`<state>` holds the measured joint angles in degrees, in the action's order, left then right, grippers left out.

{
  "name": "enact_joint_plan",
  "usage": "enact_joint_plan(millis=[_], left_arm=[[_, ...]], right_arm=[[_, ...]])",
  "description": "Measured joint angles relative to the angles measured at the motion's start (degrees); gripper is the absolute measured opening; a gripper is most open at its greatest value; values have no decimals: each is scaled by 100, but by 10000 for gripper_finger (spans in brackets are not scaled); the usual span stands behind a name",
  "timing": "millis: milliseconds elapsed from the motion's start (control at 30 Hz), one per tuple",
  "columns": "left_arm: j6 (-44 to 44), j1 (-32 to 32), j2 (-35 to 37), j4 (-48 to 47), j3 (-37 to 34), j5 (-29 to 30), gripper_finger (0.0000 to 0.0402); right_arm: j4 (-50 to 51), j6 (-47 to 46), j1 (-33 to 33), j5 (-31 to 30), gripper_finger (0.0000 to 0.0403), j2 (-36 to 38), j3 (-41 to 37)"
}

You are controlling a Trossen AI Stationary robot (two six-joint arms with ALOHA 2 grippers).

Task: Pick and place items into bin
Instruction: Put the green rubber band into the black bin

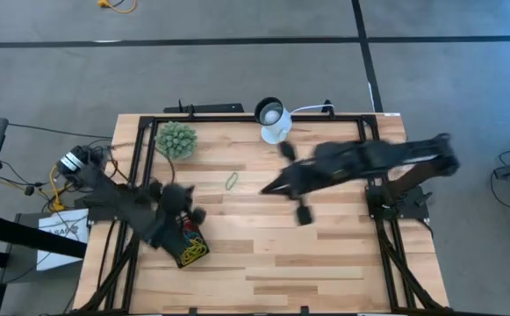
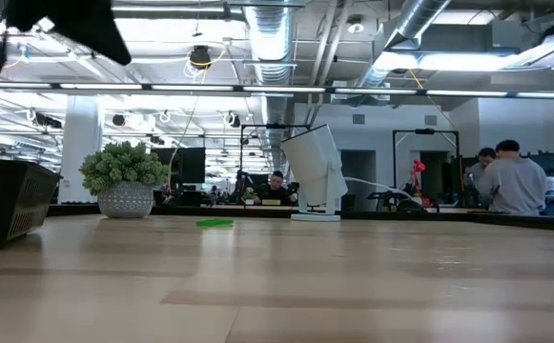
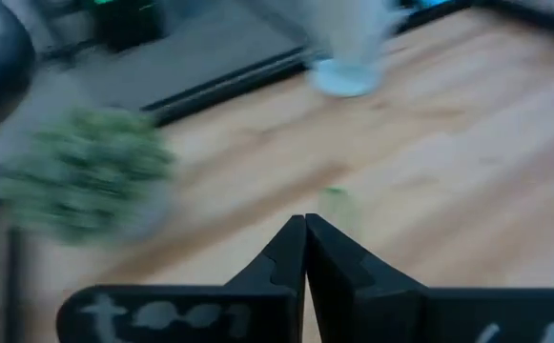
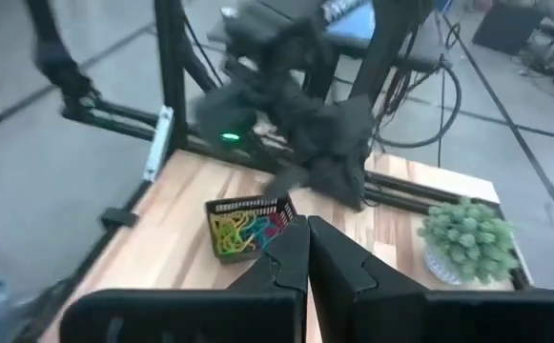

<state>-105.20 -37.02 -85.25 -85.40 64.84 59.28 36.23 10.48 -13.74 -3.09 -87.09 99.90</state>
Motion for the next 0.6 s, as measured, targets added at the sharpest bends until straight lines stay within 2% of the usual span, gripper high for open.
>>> enact_joint_plan(millis=[100,200,267,400,533,600], left_arm=[[857,780,273,-382,500,-423,5],[2529,1560,549,75,728,-941,21],[3627,2027,699,701,732,-1289,37],[5680,2792,734,2049,728,-2191,77],[6824,3283,606,3506,491,-2655,114],[7057,3484,492,4090,247,-2905,126]], right_arm=[[207,-215,0,-4,0,662,-228],[76,-401,3,-21,0,1245,-897],[90,-589,0,-161,0,1625,-1460],[-314,-1153,0,-987,0,2469,-2888],[-1341,-1774,-35,-1097,0,3158,-4648],[-2308,-2171,-154,-1093,0,3378,-5566]])
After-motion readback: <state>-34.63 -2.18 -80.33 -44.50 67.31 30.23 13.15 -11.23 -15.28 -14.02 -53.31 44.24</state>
